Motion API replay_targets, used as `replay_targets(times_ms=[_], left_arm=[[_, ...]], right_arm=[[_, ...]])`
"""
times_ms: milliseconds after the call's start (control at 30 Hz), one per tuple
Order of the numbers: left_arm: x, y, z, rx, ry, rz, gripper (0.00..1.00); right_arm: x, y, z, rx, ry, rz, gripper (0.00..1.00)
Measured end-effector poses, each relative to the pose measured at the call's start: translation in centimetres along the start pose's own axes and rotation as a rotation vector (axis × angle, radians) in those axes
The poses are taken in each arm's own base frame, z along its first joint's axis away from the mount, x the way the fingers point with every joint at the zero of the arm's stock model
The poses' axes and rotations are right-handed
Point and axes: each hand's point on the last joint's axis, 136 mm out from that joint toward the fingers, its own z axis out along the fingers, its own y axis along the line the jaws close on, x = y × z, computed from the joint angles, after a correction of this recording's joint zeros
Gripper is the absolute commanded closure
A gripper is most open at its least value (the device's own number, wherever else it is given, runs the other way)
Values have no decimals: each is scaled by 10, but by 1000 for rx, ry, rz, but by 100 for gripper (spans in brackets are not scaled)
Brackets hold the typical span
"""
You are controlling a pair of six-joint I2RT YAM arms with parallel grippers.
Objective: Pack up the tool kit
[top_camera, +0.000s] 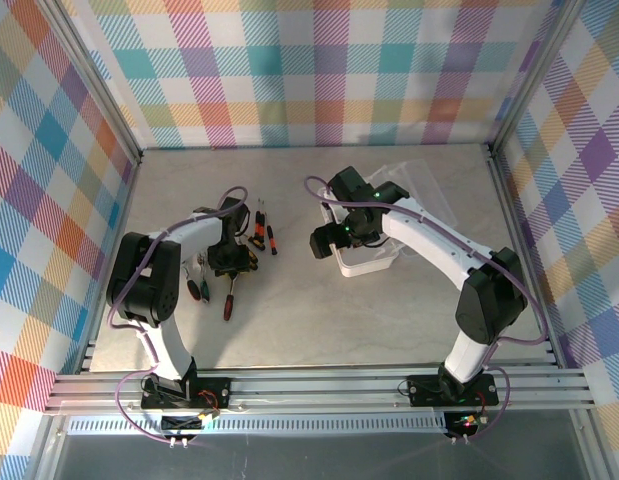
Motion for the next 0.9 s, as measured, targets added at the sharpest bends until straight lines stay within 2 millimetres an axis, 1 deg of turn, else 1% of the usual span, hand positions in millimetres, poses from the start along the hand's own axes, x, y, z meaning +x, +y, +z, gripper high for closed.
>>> replay_targets(times_ms=[167, 333, 600, 700, 800, 900], left_arm=[[-1, -1, -1, 3, -4, -3, 81], [0, -3, -1, 5, -5, 4, 100], [1, -5, -3, 7, -1, 9, 100], [3, -11, -7, 35, 7, 15, 100], [3, -18, -20, 74, -3, 21, 100], [-2, -26, -40, 119, -37, 26, 100]], right_arm=[[7, -2, 6, 5, 22, -1, 1], [14, -8, 13, 3, 45, 14, 1], [17, -8, 19, -19, 50, 18, 1], [19, -7, 21, -27, 53, 15, 1], [19, -6, 22, -37, 53, 15, 1], [19, -4, 23, -49, 49, 14, 1]])
